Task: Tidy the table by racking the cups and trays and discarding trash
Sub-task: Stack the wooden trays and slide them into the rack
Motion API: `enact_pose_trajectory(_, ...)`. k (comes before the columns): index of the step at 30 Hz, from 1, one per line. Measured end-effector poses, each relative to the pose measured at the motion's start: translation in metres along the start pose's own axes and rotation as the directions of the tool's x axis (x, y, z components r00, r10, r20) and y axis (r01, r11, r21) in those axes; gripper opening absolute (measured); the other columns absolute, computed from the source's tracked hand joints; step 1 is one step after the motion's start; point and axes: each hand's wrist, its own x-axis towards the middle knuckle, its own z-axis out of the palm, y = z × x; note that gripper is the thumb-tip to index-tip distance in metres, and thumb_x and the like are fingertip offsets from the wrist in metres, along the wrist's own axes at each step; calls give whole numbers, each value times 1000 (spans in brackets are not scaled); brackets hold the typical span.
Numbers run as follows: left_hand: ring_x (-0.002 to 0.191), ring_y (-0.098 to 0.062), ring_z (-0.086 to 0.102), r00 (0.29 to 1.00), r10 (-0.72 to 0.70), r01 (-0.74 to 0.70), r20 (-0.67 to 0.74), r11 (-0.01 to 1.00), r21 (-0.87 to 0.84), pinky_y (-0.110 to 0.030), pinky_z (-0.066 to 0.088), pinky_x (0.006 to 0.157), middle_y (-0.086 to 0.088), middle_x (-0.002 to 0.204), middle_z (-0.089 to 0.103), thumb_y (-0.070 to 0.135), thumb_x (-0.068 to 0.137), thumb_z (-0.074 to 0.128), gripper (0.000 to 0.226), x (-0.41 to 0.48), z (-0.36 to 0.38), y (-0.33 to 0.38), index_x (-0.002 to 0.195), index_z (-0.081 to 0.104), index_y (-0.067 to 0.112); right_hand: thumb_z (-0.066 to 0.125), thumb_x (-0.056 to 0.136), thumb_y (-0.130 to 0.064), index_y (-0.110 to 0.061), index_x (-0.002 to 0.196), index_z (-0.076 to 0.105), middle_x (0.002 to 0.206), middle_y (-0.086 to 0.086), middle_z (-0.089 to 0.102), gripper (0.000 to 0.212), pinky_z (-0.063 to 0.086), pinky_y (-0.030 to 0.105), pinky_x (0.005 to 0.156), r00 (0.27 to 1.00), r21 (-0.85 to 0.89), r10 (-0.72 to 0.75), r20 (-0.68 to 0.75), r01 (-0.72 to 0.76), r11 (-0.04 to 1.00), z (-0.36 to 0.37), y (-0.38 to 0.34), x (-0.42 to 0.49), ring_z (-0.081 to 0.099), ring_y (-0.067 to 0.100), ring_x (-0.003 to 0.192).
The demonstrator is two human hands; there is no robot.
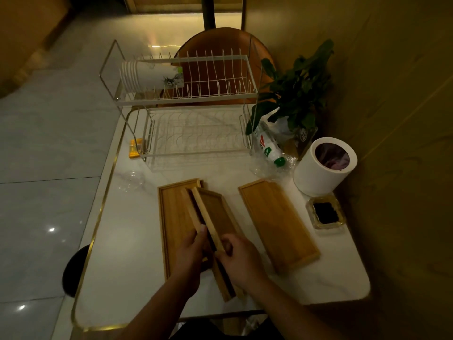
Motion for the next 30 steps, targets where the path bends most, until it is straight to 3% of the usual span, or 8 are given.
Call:
enact_pose_trajectory(6, 83, -16, 76, 999, 24, -22, -24, 997, 78, -37, 62, 67, 0, 94, 78, 53, 77, 77, 39, 5, 9, -2, 104, 67, 26, 50, 98, -28, -22, 113, 61, 101, -8, 47, 19, 38, 11, 67, 995, 23, -76, 59, 74, 997, -1, -7, -2, 49, 0, 79)
enact_pose_trajectory(12, 85, -26, 74, 991, 44, -31, -124, 994, 103, -38, 57, 66, -8, 94, 76, 38, 93, 60, 13, 10, 14, -8, 96, 68, 28, 60, 93, -24, -23, 126, 61, 118, -4, 55, 33, 43, 5, 78, 985, 137, -46, 166, 24, 990, -16, -7, -1, 53, 0, 99)
enact_pose_trajectory(17, 95, -26, 72, 996, 41, -37, -77, 998, 54, -43, 60, 71, 0, 105, 75, 32, 101, 50, 21, 6, 4, 1, 115, 66, 30, 60, 91, -39, -31, 138, 46, 138, -1, 46, 49, 48, 34, 96, 958, 15, 76, -276, -75, 997, -55, 5, 6, 47, 16, 124)
enact_pose_trajectory(19, 94, -24, 74, 999, 29, -28, -41, 999, 20, -44, 61, 74, 3, 102, 76, 27, 101, 50, 22, 3, -5, 9, 113, 68, 30, 56, 92, -46, -24, 149, 32, 147, 3, 40, 65, 44, 37, 100, 972, 144, 222, -81, -209, 967, -67, 12, 16, 43, 24, 132)
enact_pose_trajectory(21, 95, -26, 74, 1000, 8, -8, -8, 1000, -17, -46, 61, 76, -1, 103, 77, 23, 101, 49, 23, 1, -15, 15, 108, 70, 28, 53, 91, -48, -10, 146, 37, 140, 12, 49, 69, 43, 35, 94, 959, 287, 233, 161, -271, 919, -62, 15, 24, 50, 29, 126)
enact_pose_trajectory(24, 103, -33, 69, 999, -36, 35, -13, 997, -64, -53, 58, 85, -9, 112, 73, 23, 100, 49, 23, 1, -27, 19, 116, 66, 24, 54, 97, -25, 4, 115, 61, 108, 28, 64, 35, 47, 35, 78, 979, 366, 159, 124, -194, 910, -41, 12, 28, 62, 43, 103)
enact_pose_trajectory(27, 106, -33, 67, 998, -2, -2, -59, 998, -70, -48, 59, 80, -8, 117, 69, 22, 101, 46, 27, 3, -35, 22, 124, 61, 24, 53, 99, -24, -14, 108, 62, 90, 1, 62, 16, 50, 41, 82, 978, 361, 186, 95, -208, 909, -20, 4, 34, 61, 21, 88)
enact_pose_trajectory(30, 105, -29, 68, 986, 83, -82, -142, 997, 16, -49, 59, 84, -5, 118, 69, 19, 102, 44, 33, 11, -46, 24, 130, 59, 25, 51, 99, -29, -14, 112, 66, 81, -5, 61, 24, 45, 28, 62, 987, 235, 140, 74, -154, 960, -2, -4, 47, 56, 11, 71)
